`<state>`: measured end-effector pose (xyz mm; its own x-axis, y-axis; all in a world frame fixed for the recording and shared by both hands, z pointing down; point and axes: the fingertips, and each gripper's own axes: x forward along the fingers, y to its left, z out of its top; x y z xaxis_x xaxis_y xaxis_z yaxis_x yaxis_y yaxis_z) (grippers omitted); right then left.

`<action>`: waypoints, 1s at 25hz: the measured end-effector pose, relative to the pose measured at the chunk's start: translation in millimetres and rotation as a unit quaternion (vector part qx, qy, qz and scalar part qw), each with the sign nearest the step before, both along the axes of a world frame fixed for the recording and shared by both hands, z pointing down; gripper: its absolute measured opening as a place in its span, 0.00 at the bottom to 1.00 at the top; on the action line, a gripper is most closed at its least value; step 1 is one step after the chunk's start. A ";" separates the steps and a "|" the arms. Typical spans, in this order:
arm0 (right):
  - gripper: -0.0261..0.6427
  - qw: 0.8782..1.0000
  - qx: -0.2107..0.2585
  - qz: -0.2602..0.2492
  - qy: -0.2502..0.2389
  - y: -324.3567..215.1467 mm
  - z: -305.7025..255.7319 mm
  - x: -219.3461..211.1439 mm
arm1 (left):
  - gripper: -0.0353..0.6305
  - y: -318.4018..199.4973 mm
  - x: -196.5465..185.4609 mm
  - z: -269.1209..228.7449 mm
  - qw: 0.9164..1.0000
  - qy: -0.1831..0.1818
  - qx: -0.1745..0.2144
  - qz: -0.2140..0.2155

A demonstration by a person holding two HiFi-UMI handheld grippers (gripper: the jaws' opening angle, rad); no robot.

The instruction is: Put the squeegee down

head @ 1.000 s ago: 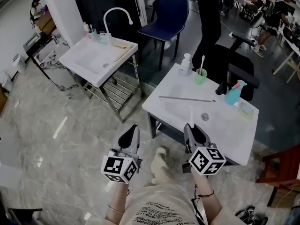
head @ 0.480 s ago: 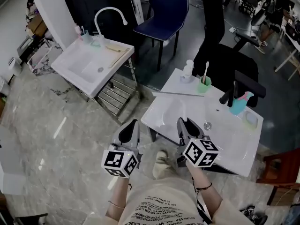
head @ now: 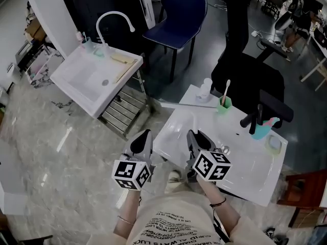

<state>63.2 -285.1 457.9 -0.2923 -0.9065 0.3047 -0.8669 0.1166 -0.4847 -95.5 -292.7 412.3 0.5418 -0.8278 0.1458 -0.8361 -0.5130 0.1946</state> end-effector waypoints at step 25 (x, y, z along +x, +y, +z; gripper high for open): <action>0.18 0.991 -0.107 0.082 0.015 -56.2 76.3 -18.1 | 0.09 -67.5 26.7 77.3 0.990 -0.030 -0.111 0.086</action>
